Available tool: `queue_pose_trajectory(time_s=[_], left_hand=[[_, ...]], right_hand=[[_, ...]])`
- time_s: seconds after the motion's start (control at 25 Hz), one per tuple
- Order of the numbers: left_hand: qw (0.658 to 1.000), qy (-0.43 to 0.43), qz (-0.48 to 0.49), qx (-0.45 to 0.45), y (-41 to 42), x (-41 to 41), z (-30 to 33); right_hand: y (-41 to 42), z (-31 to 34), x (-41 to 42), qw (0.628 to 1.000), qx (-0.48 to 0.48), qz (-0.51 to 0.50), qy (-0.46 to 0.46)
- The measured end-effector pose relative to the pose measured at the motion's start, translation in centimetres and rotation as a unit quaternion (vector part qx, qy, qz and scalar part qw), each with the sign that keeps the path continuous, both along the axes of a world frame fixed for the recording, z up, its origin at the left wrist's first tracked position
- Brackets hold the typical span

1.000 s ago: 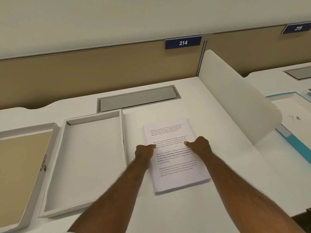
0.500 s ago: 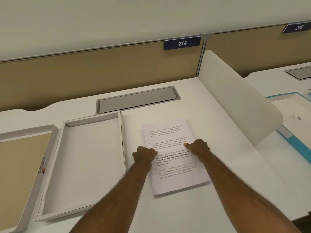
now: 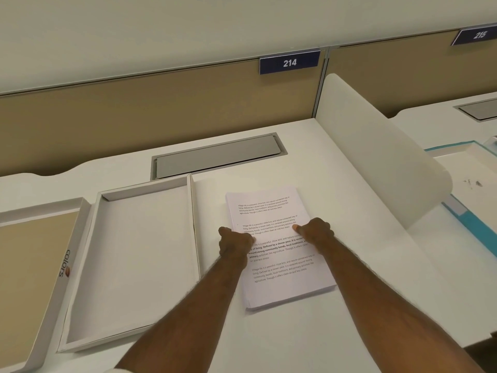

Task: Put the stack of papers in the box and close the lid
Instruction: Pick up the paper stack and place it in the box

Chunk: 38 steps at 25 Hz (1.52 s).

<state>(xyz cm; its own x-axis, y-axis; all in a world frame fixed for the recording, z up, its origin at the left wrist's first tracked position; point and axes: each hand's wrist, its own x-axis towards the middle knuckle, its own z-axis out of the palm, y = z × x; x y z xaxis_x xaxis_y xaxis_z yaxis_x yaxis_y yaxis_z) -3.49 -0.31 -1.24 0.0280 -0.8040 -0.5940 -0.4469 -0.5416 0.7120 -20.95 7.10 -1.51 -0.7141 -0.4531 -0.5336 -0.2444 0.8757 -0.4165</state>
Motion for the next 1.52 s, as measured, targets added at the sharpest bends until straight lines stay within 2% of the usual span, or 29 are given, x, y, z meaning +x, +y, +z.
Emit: queue_pose_trajectory(time_s=[0.2,0.52,0.64,0.84,0.92,1.04,1.08,1.16,1.36,1.52], left_hand=[[0.997,0.068,0.042,-0.005,-0.2,0.2,0.1],[0.990,0.110,0.091,0.008,-0.3,0.6,0.0],[0.984,0.153,0.093,0.014,-0.1,0.8,-0.4],[0.961,0.264,0.048,-0.067,1.1,1.6,-0.2],[0.944,0.317,0.010,-0.094,1.5,2.2,0.1],[0.918,0.378,-0.031,-0.113,1.3,3.0,1.2],[0.913,0.389,-0.037,-0.119,1.1,3.2,1.8],[0.905,0.399,-0.046,-0.138,0.5,3.4,3.0],[0.895,0.378,-0.066,-0.225,-1.1,3.7,6.0],[0.893,0.366,-0.045,-0.260,-0.9,4.1,6.1]], right_hand=[[-0.1,-0.1,-0.1,1.000,0.002,-0.013,-0.004],[-0.1,-1.0,0.2,0.999,-0.014,-0.048,-0.004],[0.2,-1.5,0.3,0.997,-0.031,-0.069,-0.007],[0.6,-1.8,0.3,0.990,-0.094,-0.102,-0.023],[0.8,-1.2,0.0,0.976,-0.175,-0.107,-0.078],[1.7,0.2,-0.7,0.900,-0.333,-0.089,-0.266],[1.9,0.8,-0.9,0.885,-0.361,-0.080,-0.284],[1.6,1.8,-0.8,0.874,-0.407,-0.089,-0.251],[0.2,4.1,1.0,0.857,-0.503,-0.082,-0.074],[0.5,4.6,2.2,0.837,-0.544,-0.056,-0.003]])
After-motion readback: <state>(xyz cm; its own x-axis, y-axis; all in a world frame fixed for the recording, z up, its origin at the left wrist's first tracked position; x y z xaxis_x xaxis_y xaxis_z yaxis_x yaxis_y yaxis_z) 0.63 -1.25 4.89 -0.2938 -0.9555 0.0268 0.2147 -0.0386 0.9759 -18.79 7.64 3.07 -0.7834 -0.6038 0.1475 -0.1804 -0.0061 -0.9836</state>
